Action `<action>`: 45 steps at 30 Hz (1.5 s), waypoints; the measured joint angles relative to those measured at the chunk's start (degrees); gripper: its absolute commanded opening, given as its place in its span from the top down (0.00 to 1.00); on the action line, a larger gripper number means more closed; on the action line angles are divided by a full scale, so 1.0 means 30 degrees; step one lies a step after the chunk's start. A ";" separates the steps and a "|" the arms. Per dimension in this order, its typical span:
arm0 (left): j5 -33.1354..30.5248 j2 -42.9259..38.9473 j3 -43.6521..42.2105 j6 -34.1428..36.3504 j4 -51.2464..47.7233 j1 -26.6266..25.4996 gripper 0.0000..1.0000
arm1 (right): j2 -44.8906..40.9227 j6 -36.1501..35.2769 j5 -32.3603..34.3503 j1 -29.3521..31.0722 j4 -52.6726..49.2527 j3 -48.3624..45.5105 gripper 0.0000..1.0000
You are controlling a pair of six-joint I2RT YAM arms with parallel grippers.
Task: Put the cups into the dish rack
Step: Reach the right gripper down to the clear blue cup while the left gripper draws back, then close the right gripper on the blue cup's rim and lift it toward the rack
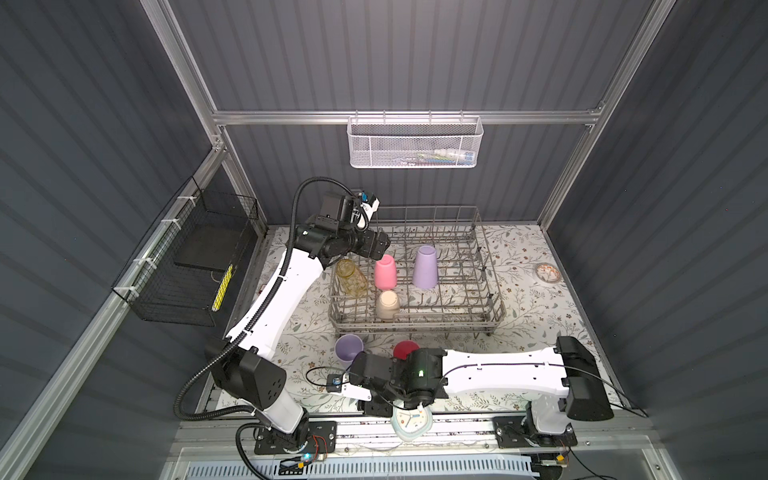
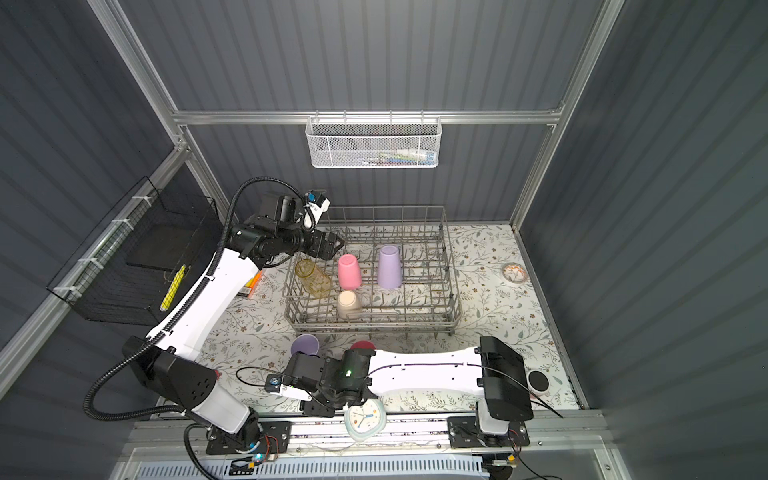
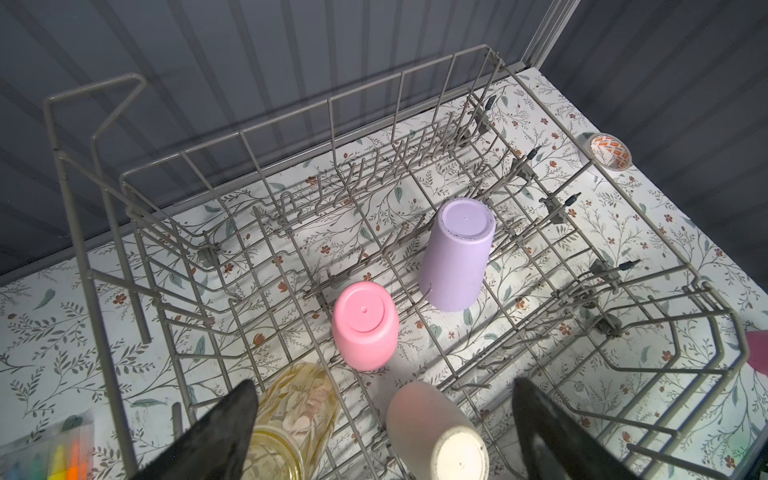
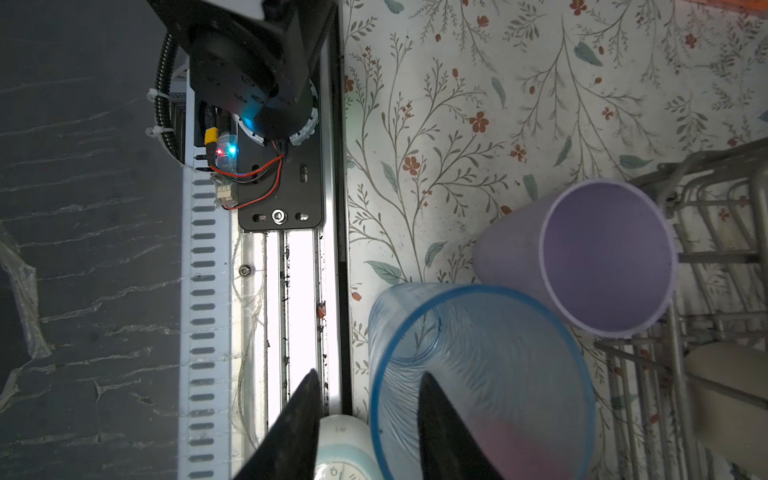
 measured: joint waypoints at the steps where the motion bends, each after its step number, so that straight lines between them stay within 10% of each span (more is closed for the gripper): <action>1: 0.0007 -0.0007 -0.0022 0.0000 0.0051 0.0044 0.05 | 0.0073 -0.0015 0.0000 0.0000 -0.0073 0.0000 0.60; 31: 0.0801 -0.0022 -0.0576 0.0000 0.0590 0.0364 0.05 | 0.1005 -0.0386 -0.0204 -0.0182 -0.2062 0.1107 0.99; 45: 0.1749 -0.0022 -0.0576 -0.0117 0.0801 0.0488 0.06 | -0.6579 0.0525 -0.2572 -0.2215 -0.2535 0.0787 0.96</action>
